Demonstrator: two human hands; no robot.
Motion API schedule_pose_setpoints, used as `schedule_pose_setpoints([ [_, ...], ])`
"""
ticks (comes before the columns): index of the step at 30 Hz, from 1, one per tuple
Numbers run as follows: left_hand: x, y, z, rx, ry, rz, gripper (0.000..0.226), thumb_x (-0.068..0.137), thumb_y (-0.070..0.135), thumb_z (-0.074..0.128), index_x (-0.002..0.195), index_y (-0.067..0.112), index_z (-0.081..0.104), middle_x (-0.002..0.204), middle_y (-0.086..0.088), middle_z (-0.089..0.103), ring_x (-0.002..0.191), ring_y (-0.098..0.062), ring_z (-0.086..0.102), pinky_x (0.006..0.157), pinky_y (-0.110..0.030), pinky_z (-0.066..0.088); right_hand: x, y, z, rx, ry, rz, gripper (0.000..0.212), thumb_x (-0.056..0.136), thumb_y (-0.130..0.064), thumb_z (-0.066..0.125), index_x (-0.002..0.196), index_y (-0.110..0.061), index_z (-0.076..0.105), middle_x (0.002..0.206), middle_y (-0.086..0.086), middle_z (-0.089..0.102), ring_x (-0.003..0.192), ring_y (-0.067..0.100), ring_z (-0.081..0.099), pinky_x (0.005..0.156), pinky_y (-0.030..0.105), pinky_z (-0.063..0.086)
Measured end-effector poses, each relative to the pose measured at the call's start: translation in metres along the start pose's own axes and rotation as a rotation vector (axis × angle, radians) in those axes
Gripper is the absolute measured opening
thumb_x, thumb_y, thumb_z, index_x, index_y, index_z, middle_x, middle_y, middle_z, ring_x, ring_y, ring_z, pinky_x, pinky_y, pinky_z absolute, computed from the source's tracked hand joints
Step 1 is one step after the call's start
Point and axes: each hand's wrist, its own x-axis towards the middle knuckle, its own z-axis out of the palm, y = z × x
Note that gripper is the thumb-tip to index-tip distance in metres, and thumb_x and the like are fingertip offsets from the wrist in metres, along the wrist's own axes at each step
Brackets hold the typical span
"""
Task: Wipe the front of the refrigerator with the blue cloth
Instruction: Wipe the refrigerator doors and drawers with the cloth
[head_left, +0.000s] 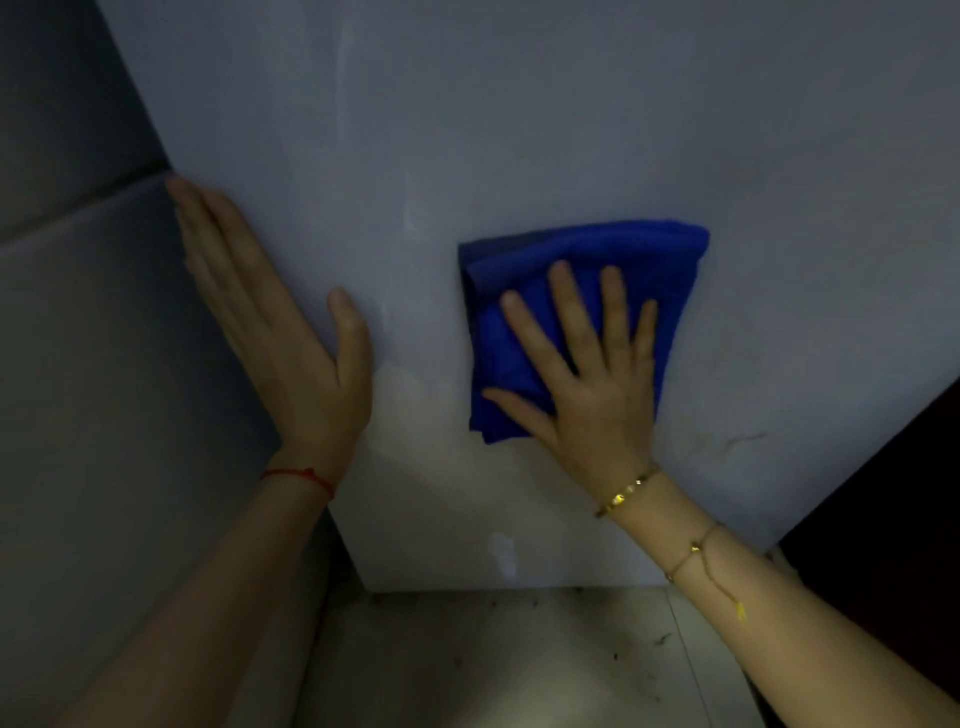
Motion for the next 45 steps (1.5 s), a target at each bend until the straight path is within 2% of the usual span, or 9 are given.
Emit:
schedule_pose_setpoints([
  [5, 0.0, -0.005, 0.0, -0.024, -0.013, 0.013, 0.076, 0.101, 0.031, 0.043, 0.153, -0.016, 0.014, 0.162, -0.036, 0.01, 0.155, -0.02, 0.005, 0.131, -0.048, 0.007, -0.015, -0.011, 0.001, -0.028, -0.045, -0.176, 0.068, 0.095, -0.06, 0.046, 0.15, -0.027, 0.026, 0.154, 0.001, 0.028, 0.152, 0.025, 0.009, 0.125, 0.042, 0.001],
  [10, 0.001, -0.009, 0.001, -0.03, -0.012, 0.035, 0.075, 0.101, 0.034, 0.042, 0.154, -0.012, 0.014, 0.163, -0.031, 0.009, 0.157, -0.017, 0.002, 0.131, -0.04, 0.004, -0.014, 0.021, -0.01, 0.038, 0.005, -0.018, 0.079, 0.089, -0.061, 0.057, 0.151, -0.025, 0.025, 0.157, 0.006, 0.022, 0.153, 0.021, 0.003, 0.124, 0.045, -0.003],
  [17, 0.0, -0.007, 0.003, -0.021, 0.002, 0.033, 0.075, 0.102, 0.034, 0.04, 0.154, -0.013, 0.015, 0.162, -0.032, 0.01, 0.157, -0.017, 0.004, 0.131, -0.05, 0.008, -0.022, 0.008, 0.002, 0.169, 0.047, 0.031, 0.055, 0.1, -0.041, 0.046, 0.148, -0.021, 0.03, 0.164, -0.011, -0.007, 0.153, 0.016, -0.005, 0.125, 0.042, -0.004],
  [20, 0.001, -0.004, 0.002, -0.017, 0.001, 0.02, 0.074, 0.102, 0.031, 0.041, 0.152, -0.018, 0.016, 0.161, -0.037, 0.013, 0.155, -0.02, 0.007, 0.13, -0.053, 0.01, -0.031, 0.01, 0.007, 0.186, 0.031, -0.033, 0.058, 0.102, -0.037, 0.044, 0.154, -0.027, 0.02, 0.165, -0.006, -0.003, 0.153, 0.019, -0.001, 0.125, 0.043, -0.001],
  [25, 0.002, 0.0, -0.004, -0.02, -0.044, 0.001, 0.073, 0.101, 0.026, 0.043, 0.152, -0.018, 0.014, 0.161, -0.037, 0.011, 0.155, -0.02, 0.004, 0.131, -0.047, 0.005, -0.075, 0.003, 0.017, 0.14, -0.111, -0.217, 0.049, 0.101, -0.04, 0.04, 0.147, -0.023, 0.033, 0.157, 0.004, 0.021, 0.143, 0.025, 0.019, 0.118, 0.04, 0.015],
  [30, 0.004, 0.001, -0.006, -0.027, -0.087, -0.01, 0.075, 0.101, 0.025, 0.044, 0.153, -0.017, 0.011, 0.163, -0.036, 0.008, 0.155, -0.022, 0.002, 0.131, -0.039, 0.0, -0.096, 0.009, 0.011, -0.033, -0.188, -0.236, 0.048, 0.098, -0.042, 0.041, 0.141, -0.023, 0.038, 0.143, 0.003, 0.04, 0.132, 0.025, 0.038, 0.123, 0.038, 0.006],
  [35, 0.002, 0.003, -0.005, 0.007, -0.082, -0.036, 0.075, 0.101, 0.028, 0.042, 0.154, -0.016, 0.011, 0.163, -0.035, 0.008, 0.155, -0.024, 0.002, 0.131, -0.045, 0.001, -0.024, -0.014, 0.008, 0.089, -0.028, -0.009, 0.068, 0.094, -0.055, 0.048, 0.151, -0.026, 0.026, 0.164, -0.003, 0.008, 0.154, 0.021, 0.0, 0.125, 0.045, -0.003],
  [38, 0.002, 0.002, -0.004, 0.001, -0.094, -0.04, 0.076, 0.102, 0.03, 0.04, 0.153, -0.018, 0.011, 0.163, -0.037, 0.008, 0.155, -0.025, 0.002, 0.13, -0.05, 0.001, -0.001, -0.039, 0.014, 0.067, 0.007, 0.016, 0.076, 0.093, -0.061, 0.048, 0.155, -0.026, 0.019, 0.165, -0.004, -0.006, 0.153, 0.022, -0.006, 0.124, 0.048, -0.004],
  [45, 0.001, 0.004, -0.006, -0.002, -0.084, -0.043, 0.077, 0.101, 0.03, 0.041, 0.153, -0.018, 0.011, 0.163, -0.036, 0.007, 0.156, -0.024, 0.002, 0.131, -0.049, 0.001, -0.04, -0.041, 0.021, 0.013, -0.051, -0.069, 0.086, 0.094, -0.03, 0.057, 0.157, -0.02, -0.001, 0.164, 0.002, -0.011, 0.153, 0.025, -0.007, 0.125, 0.045, -0.003],
])
